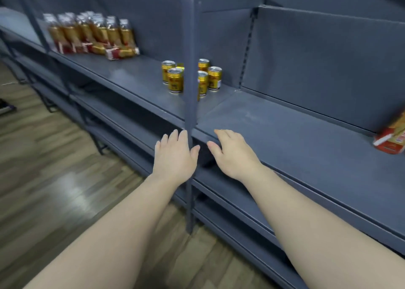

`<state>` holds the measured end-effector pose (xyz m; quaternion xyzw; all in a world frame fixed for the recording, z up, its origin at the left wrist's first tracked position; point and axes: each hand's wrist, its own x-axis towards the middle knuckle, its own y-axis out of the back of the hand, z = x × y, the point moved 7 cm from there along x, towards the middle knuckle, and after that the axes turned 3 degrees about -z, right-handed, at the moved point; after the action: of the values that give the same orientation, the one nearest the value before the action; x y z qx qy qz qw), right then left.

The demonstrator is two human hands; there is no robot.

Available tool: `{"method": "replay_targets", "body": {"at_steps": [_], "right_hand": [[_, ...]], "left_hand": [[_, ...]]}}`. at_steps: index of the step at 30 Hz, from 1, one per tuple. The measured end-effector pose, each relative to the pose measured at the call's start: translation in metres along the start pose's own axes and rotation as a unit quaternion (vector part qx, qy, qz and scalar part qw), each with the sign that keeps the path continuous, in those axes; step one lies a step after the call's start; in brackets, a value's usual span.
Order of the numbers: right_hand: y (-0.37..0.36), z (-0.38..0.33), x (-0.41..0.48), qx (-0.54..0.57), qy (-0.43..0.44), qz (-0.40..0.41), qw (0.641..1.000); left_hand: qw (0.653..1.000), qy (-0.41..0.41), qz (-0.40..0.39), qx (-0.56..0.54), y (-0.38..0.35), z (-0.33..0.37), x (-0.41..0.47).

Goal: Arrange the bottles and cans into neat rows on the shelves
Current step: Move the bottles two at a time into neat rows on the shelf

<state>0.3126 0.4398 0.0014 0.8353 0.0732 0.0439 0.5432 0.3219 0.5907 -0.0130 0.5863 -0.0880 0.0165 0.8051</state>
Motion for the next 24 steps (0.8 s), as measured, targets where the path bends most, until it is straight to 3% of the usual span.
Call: {"method": "replay_targets", "body": {"at_steps": [11,24], "right_hand": [[-0.081,-0.177,0.106,-0.008,0.083,-0.036,0.996],[-0.153,-0.3,0.206,-0.036,0.16,-0.113,0.98]], "left_hand": [[0.993,0.105,0.051,-0.001,0.06,-0.216,0.018],[0.976,0.211,0.043,0.026,0.09,-0.36,0.042]]}}
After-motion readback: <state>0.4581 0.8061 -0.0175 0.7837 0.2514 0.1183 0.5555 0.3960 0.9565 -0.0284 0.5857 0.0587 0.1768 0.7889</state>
